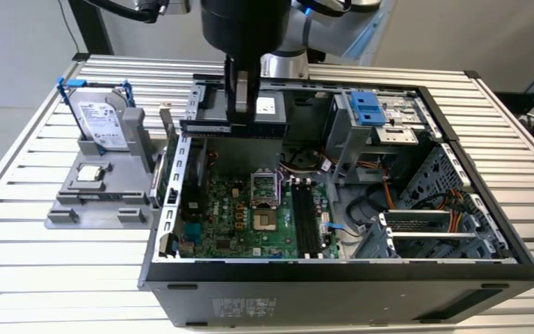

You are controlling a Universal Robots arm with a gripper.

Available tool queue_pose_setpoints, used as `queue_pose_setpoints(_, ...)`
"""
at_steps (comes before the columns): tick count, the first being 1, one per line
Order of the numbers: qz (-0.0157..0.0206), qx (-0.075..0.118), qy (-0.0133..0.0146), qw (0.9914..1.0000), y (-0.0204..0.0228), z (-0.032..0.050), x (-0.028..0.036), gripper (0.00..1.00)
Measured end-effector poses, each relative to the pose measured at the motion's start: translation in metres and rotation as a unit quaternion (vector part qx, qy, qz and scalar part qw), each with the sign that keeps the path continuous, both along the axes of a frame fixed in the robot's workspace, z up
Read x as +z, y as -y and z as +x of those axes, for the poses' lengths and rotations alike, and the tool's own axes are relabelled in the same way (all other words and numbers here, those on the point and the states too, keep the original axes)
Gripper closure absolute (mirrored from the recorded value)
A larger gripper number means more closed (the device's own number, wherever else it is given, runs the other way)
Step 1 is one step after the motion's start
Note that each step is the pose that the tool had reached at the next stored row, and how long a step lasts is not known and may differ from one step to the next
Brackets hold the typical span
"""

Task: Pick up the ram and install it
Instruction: 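Pick up the ram and move it above insertion slot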

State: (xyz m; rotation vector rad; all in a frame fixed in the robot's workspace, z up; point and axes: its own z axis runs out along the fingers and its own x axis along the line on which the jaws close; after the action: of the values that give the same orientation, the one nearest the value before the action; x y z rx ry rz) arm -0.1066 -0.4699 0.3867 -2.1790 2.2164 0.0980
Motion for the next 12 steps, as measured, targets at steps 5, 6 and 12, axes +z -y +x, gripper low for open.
queue_pose_setpoints(5,0.0000,0.000,0.0000,1.00000,0.0000,0.0224,0.0000,1.00)
queue_pose_setpoints(6,0.0000,0.000,0.0000,1.00000,0.0000,0.0270,0.0000,1.00)
queue_pose_setpoints(12,0.0000,0.000,0.0000,1.00000,0.0000,0.0532,0.0000,1.00)
